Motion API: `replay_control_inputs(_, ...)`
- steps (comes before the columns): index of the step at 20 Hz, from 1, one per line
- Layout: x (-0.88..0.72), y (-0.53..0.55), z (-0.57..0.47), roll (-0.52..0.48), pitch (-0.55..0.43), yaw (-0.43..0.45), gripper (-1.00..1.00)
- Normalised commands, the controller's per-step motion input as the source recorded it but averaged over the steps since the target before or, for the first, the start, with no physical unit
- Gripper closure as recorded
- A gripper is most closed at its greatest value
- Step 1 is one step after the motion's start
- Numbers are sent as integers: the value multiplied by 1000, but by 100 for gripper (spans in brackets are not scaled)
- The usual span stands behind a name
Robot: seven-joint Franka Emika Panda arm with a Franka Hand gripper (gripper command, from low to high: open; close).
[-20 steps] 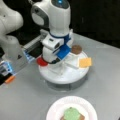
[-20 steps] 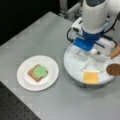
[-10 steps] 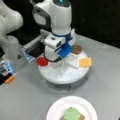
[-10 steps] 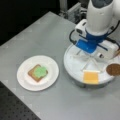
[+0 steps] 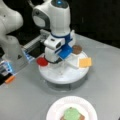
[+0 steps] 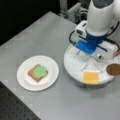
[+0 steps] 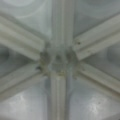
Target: Ingredient selection for cheeseburger or sandwich
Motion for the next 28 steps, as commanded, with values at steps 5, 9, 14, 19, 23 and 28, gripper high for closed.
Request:
replay_control_inputs(5,-107,84,-161,56,-165,-57,-100)
replay_control_inputs(9,-114,106,-147,73,-155,-52,-100)
replay_control_inputs(14,-137,93,-173,86,-172,-49,-100)
replay_control_inputs(19,-181,90,-183,87,-189,-46,-100)
replay_control_inputs(23,-209,71,-176,92,-198,-32,-100)
replay_control_inputs(28,-222,51,-173,101,-188,23,-100)
